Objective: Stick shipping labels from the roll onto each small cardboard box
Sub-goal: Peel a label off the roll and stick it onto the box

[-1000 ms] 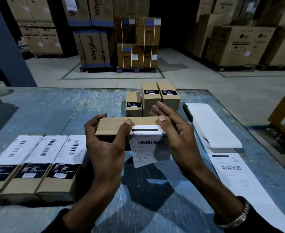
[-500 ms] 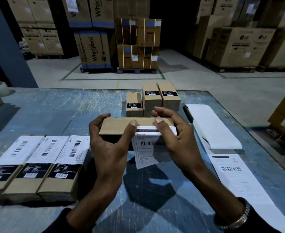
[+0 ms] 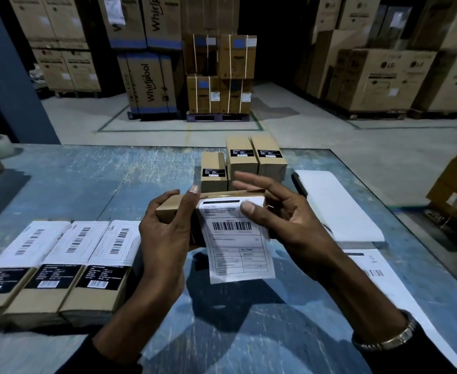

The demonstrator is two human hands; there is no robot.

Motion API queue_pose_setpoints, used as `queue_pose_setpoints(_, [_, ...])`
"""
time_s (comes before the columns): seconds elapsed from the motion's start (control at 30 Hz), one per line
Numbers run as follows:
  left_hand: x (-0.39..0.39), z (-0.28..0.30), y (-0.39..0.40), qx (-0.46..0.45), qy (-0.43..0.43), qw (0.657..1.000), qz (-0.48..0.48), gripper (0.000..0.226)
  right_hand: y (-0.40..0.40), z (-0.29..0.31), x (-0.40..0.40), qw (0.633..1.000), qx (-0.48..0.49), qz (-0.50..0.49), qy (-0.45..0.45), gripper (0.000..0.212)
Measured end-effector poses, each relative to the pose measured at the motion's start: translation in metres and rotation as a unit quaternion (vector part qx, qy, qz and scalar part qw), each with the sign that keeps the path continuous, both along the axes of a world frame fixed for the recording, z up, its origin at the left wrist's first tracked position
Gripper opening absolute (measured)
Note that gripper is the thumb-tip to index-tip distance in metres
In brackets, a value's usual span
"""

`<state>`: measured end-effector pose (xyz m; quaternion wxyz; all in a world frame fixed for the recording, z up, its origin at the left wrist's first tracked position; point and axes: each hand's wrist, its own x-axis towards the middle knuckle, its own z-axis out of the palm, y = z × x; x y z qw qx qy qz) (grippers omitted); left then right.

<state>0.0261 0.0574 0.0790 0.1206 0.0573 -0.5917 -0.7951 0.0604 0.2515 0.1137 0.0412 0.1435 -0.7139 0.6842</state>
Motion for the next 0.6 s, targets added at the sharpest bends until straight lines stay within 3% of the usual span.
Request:
queue_pose_setpoints(0.23, [-0.0069,-0.007,-0.0057,-0.029,0.003,0.999,-0.036,0.063,0.002,-0.0012,0.0019,0.999,-0.022,0.025,-0.012,0.041])
queue_pose_setpoints(0.43, [-0.0067,-0.0049,-0.008,-0.031,0.017,0.999,-0.035,0.058,0.0034,-0.0009,-0.0019,0.993,-0.098,0.04,-0.059,0.048])
queue_pose_setpoints(0.6, [-0.0065,-0.0049,-0.0085,-0.03,0.009,0.999,-0.036,0.053,-0.0019,-0.0048,-0.003,0.994,-0.096,0.013,-0.055,0.047])
